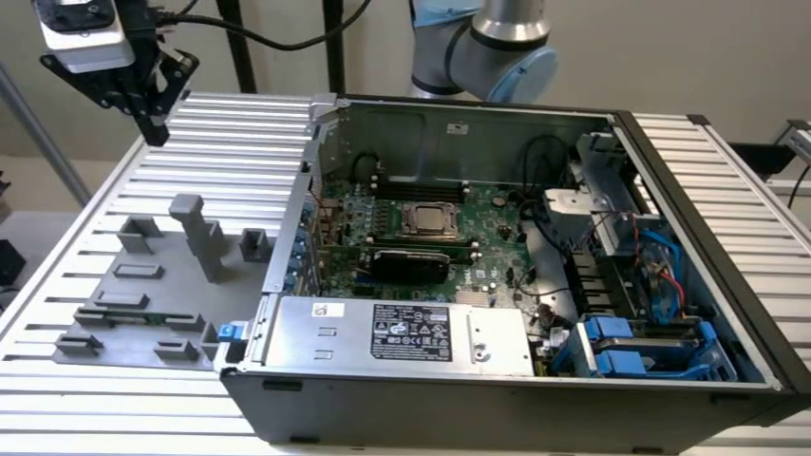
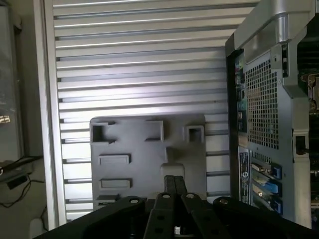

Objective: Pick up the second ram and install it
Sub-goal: 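Reach for the second ram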

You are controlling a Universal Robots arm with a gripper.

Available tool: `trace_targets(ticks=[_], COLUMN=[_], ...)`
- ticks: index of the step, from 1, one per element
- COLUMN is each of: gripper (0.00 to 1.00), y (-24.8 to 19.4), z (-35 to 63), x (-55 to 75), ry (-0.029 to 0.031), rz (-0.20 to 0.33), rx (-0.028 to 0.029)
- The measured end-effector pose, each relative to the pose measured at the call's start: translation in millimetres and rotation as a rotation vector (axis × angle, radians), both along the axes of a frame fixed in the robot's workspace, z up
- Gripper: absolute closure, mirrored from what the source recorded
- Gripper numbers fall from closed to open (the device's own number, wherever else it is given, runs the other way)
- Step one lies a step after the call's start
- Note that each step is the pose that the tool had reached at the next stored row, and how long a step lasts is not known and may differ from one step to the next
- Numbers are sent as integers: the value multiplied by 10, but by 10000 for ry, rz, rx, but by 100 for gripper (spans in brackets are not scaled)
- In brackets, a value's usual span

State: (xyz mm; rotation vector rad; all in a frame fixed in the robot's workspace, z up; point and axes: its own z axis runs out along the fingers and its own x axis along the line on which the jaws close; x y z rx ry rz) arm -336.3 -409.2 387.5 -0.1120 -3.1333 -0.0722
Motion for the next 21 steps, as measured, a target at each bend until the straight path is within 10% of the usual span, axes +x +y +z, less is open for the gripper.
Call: trace_targets(ticks=[8, 21], gripper=[89, 89], y=[-127, -645], z=[-31, -70], x=[-270, -429], ry=[21, 71], rz=[0, 0], rx=[-2, -2])
